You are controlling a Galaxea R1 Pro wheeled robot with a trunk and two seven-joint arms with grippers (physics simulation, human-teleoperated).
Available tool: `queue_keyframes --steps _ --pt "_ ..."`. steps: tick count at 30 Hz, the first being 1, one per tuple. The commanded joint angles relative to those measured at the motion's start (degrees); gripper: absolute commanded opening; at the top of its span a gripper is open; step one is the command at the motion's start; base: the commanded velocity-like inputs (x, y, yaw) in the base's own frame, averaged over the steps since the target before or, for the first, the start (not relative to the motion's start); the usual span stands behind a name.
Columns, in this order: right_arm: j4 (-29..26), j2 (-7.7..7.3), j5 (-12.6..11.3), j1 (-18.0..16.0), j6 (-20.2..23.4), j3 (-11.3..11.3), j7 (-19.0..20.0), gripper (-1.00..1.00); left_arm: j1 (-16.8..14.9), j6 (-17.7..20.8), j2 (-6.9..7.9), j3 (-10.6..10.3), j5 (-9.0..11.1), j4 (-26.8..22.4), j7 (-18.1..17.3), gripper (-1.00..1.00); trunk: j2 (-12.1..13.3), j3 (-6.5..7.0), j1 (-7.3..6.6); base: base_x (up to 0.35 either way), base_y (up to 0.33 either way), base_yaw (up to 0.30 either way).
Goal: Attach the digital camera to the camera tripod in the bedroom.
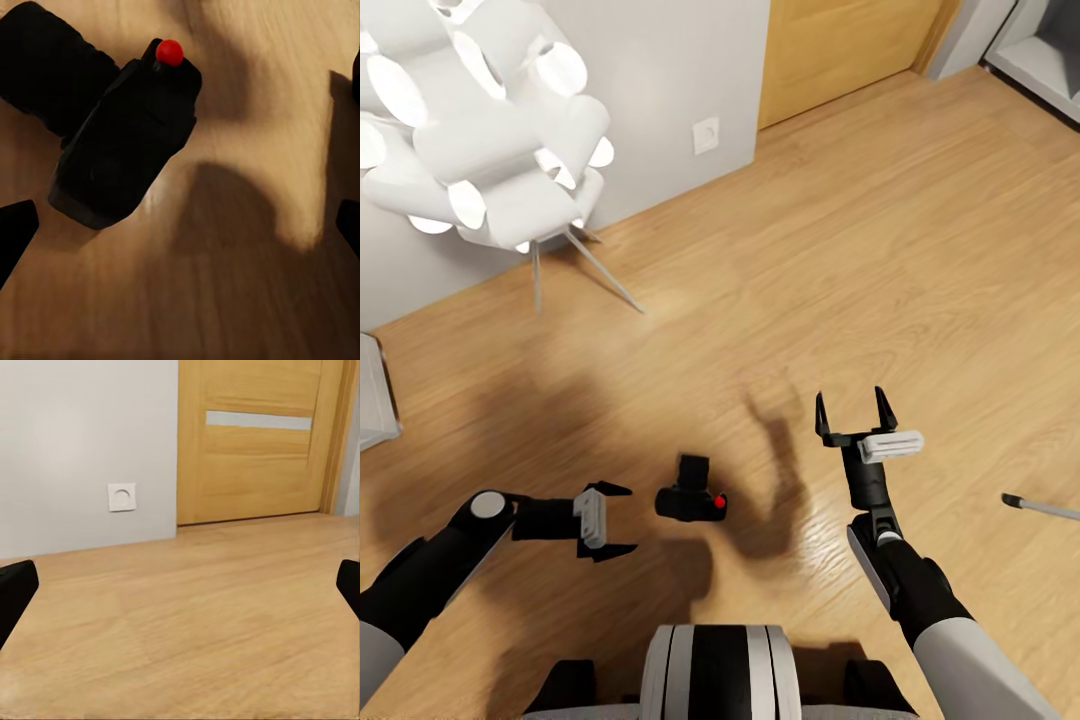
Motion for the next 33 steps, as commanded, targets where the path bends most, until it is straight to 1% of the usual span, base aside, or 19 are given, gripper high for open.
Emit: queue_keyframes --steps 1,10,21,27,30,33 --pt "0.1 -0.06 0.0 0.0 -0.1 0.2 -0.3 1.00 0.0 0.1 0.03 0.1 0.0 -0.3 -0.1 1.00 0.0 -0.26 0.02 0.000 0.000 0.000" --pt "0.8 -0.06 0.0 0.0 -0.1 0.3 -0.1 1.00 0.0 0.2 0.11 0.7 0.1 -3.6 -0.1 1.00 -0.1 -2.25 0.25 0.000 0.000 0.000" --pt "1.0 -0.06 0.0 0.0 -0.1 0.4 0.1 1.00 0.0 0.3 0.15 0.8 0.1 -4.9 -0.1 1.00 -0.3 -4.69 0.53 0.000 0.000 0.000" --pt "1.0 -0.06 0.0 0.0 -0.1 0.9 0.2 1.00 0.0 0.4 0.15 0.8 0.1 -7.0 -0.6 1.00 -0.4 -5.98 0.69 0.000 0.000 0.000" --pt "1.0 -0.06 0.0 0.1 -0.1 2.0 0.2 1.00 0.0 0.4 0.15 0.8 0.1 -8.5 -1.8 1.00 -0.4 -5.98 0.76 0.000 0.000 0.000" --pt "1.0 -0.06 0.0 0.1 -0.1 2.4 0.2 1.00 0.0 0.4 0.15 0.8 0.1 -9.0 -2.6 1.00 -0.5 -5.98 0.84 0.000 0.000 0.000"
